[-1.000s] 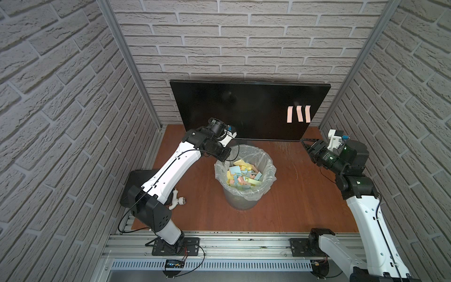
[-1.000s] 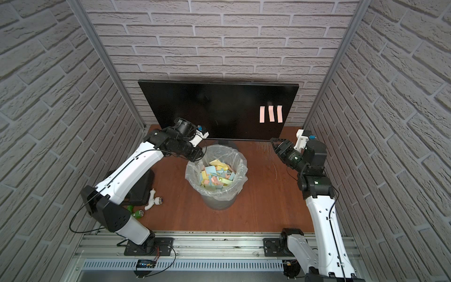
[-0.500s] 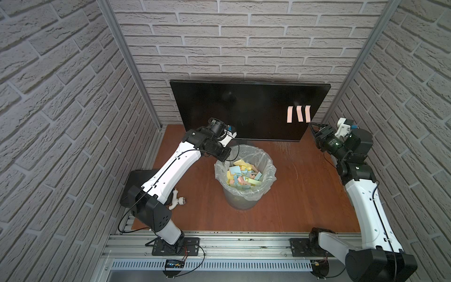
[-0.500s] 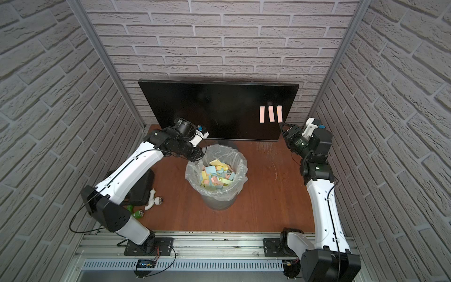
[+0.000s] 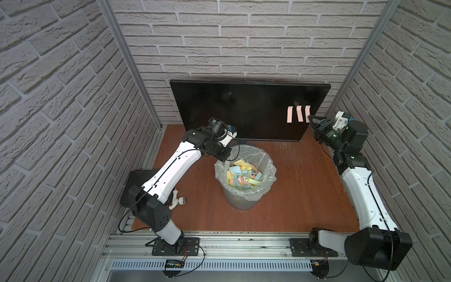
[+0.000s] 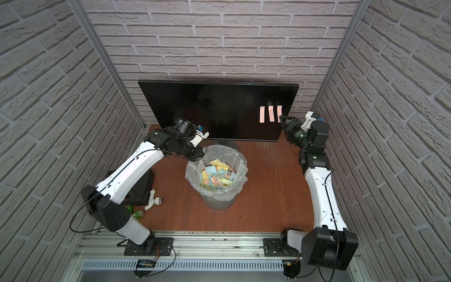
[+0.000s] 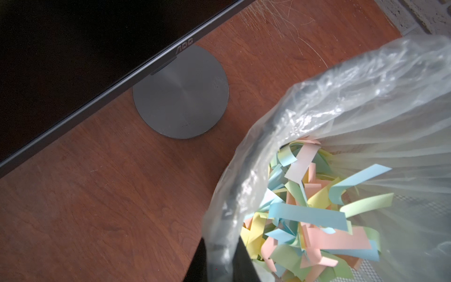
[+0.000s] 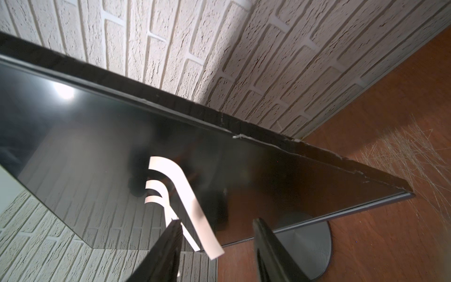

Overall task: Remove the sticky note from the monitor
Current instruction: Tear off the sticky note from the monitor.

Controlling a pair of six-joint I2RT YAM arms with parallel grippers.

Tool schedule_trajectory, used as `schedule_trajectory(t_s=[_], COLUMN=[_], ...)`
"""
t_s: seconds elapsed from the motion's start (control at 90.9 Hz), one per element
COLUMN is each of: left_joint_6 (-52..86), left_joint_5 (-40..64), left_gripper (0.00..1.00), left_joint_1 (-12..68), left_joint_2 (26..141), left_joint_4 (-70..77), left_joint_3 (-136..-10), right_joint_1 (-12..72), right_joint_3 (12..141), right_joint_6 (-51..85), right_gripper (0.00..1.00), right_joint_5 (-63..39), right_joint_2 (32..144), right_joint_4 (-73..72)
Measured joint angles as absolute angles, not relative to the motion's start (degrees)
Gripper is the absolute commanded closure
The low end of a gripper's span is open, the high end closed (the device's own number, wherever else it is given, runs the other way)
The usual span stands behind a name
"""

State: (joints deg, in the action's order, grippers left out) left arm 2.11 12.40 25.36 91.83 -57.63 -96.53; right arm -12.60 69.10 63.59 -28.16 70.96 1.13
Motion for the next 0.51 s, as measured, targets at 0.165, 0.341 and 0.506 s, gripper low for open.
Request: schedule_trajectory(t_s=[0.165,0.341,0.506], left_joint_6=[2.11,2.09,2.09], left_joint_5=[12.43,12.43,12.43], left_gripper=[0.83,0.83,0.83], left_joint_1=[25.36,25.36,25.36], left_joint_2=[91.85,91.85,91.88], left_joint_4=[-57.63,-57.63,-57.63], left_joint_3=[-96.53,-96.55,-96.55], right_joint_1=[-12.60,-12.60,-12.58], right_joint_3=[69.10,69.10,69.10], right_joint_6=[63.92,64.47,65.47], right_gripper=[0.50,0.52,0.53], right_joint_5=[-28.21,-28.21,-28.29], right_joint_2=[71.33,71.79,72.36], right_joint_4=[0.05,-1.45,-2.87])
